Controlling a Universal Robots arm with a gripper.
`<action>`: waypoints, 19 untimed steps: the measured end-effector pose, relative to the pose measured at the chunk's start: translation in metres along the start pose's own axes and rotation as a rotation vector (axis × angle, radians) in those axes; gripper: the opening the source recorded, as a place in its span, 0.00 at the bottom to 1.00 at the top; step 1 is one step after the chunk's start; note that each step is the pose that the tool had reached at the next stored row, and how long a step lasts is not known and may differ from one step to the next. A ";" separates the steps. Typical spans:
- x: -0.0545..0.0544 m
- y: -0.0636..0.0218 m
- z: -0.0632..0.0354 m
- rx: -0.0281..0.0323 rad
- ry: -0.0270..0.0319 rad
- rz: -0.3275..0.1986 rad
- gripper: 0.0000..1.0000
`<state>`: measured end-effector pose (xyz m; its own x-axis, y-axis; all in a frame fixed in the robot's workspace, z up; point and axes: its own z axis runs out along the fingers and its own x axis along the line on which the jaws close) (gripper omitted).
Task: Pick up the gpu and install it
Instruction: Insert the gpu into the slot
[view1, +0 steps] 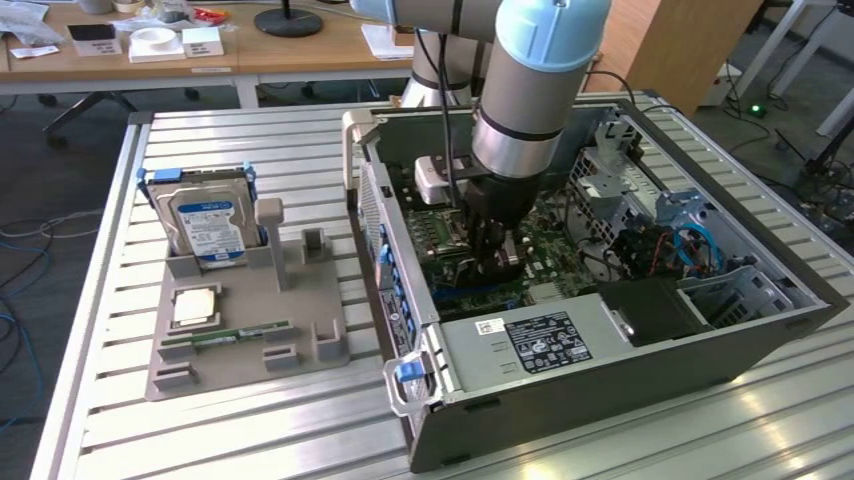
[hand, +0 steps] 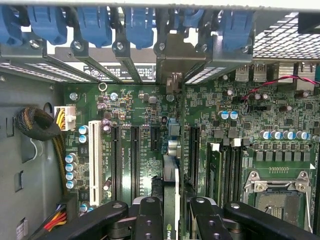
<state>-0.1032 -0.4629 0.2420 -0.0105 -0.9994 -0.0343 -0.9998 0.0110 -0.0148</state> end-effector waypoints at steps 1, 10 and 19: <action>0.000 0.0000 0.0004 0.0000 0.0000 0.000 0.26; 0.000 0.0009 0.0011 0.0001 0.0001 0.000 0.26; 0.000 0.0015 0.0027 0.0003 -0.0004 0.000 0.26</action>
<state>-0.1046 -0.4628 0.2393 -0.0104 -0.9993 -0.0347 -0.9998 0.0109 -0.0151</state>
